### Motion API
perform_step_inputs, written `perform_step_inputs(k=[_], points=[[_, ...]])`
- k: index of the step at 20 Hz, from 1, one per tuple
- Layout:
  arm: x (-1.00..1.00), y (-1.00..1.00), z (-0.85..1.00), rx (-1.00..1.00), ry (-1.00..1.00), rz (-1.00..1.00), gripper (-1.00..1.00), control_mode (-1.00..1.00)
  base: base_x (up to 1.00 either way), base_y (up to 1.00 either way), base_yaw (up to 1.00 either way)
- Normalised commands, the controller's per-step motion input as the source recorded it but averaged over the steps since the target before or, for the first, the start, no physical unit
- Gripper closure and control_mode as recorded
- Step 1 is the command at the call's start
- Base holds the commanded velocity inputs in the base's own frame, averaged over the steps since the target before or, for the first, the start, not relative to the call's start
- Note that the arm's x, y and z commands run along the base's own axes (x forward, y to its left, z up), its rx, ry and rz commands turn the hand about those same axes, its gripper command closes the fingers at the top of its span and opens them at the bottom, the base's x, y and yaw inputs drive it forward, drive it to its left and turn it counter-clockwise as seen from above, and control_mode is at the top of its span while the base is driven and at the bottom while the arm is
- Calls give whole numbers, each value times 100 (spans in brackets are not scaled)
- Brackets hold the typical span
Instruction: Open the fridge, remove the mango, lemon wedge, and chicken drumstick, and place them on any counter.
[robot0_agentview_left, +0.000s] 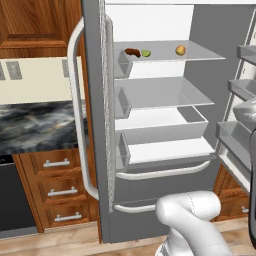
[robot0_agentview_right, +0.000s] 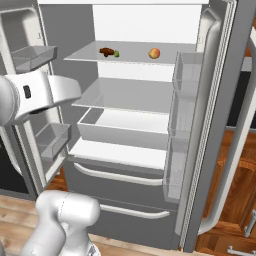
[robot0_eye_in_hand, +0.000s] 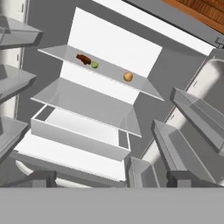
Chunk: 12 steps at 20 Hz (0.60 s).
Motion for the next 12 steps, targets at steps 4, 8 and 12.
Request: perform_step_inputs(k=[4, 8, 12], points=[[0, 0, 0, 0, 0, 0, -100, 100, -3, 0, 0], [0, 0, 0, 0, 0, 0, -100, 100, 21, 4, 0], [0, 0, 0, 0, 0, 0, -100, 100, 45, 3, -2]])
